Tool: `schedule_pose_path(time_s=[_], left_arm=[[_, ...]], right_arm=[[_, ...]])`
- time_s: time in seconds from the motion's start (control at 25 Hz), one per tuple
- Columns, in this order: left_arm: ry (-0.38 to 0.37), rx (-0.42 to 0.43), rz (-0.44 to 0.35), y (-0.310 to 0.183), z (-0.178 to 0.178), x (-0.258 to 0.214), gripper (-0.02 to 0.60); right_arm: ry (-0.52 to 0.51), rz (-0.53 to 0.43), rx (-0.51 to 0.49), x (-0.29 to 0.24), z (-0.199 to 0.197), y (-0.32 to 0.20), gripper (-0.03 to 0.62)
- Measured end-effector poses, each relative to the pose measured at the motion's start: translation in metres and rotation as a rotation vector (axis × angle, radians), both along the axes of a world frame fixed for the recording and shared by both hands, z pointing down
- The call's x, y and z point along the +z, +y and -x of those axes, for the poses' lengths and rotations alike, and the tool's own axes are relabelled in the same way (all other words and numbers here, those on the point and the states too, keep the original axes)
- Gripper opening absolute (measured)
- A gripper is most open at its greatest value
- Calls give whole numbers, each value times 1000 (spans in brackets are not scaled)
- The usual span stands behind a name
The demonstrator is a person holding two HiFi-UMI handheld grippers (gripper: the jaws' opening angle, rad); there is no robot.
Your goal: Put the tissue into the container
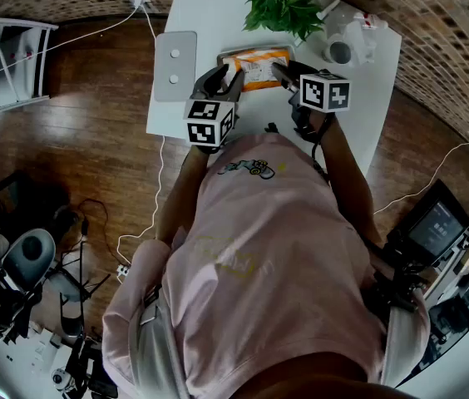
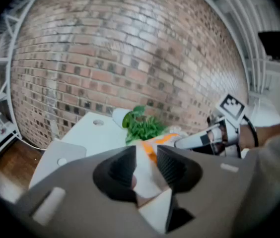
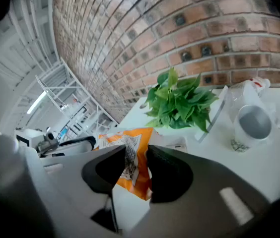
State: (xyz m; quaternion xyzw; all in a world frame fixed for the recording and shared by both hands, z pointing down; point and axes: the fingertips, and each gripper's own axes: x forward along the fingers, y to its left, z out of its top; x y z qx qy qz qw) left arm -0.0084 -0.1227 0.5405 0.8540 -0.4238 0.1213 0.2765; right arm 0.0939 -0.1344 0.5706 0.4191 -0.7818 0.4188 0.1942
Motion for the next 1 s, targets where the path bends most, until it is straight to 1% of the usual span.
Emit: schedule_pose_path(time_s=[0.04, 0.12, 0.16, 0.2, 0.24, 0.28, 0.36, 0.4, 0.44, 0.48, 0.52, 0.56, 0.6, 0.68, 0.72, 0.76, 0.8, 0.88, 0.96, 1.0], left_arm=[[66, -61, -32, 3, 19, -18, 126], [172, -166, -76, 11, 57, -46, 126], [198, -207, -84, 15, 75, -54, 126], [207, -243, -87, 19, 92, -58, 124], [205, -274, -89, 21, 107, -59, 117], [201, -301, -92, 22, 121, -59, 100], [199, -345, -102, 24, 143, -60, 85], [202, -365, -109, 26, 152, -62, 80], [208, -382, -117, 29, 159, -67, 78], [216, -398, -128, 32, 163, -73, 77], [225, -410, -141, 35, 166, -79, 75], [232, -418, -154, 38, 167, -84, 75], [236, -423, -165, 39, 166, -88, 75], [242, -425, -178, 40, 162, -91, 67], [244, -422, -181, 41, 160, -92, 61], [246, -416, -181, 41, 157, -91, 60], [249, -409, -179, 41, 154, -91, 60], [253, -397, -174, 43, 148, -88, 60], [250, -388, -168, 47, 144, -86, 60], [242, -387, -165, 49, 142, -84, 60]], right_arm=[[-45, -32, 38, -21, -8, 0, 140], [-140, -108, 108, -66, -28, 0, 138], [-190, -162, 138, -94, -40, -2, 139], [-247, -237, 168, -128, -56, -5, 140], [-321, -333, 204, -168, -78, -9, 140], [-421, -451, 252, -214, -104, -12, 140], [-667, -746, 363, -318, -164, -4, 138], [-781, -889, 416, -367, -195, 8, 138], [-878, -1007, 461, -408, -222, 23, 138], [-948, -1102, 494, -443, -243, 40, 138], [-979, -1185, 512, -470, -257, 58, 138], [-976, -1254, 519, -490, -266, 74, 138], [-958, -1301, 520, -502, -270, 86, 138], [-906, -1329, 500, -508, -264, 94, 138], [-873, -1316, 464, -503, -252, 90, 138], [-837, -1280, 411, -493, -231, 81, 138], [-796, -1222, 354, -477, -206, 68, 138], [-685, -1061, 244, -426, -147, 38, 138], [-549, -871, 159, -353, -94, 16, 139], [-494, -771, 128, -312, -75, 10, 140]])
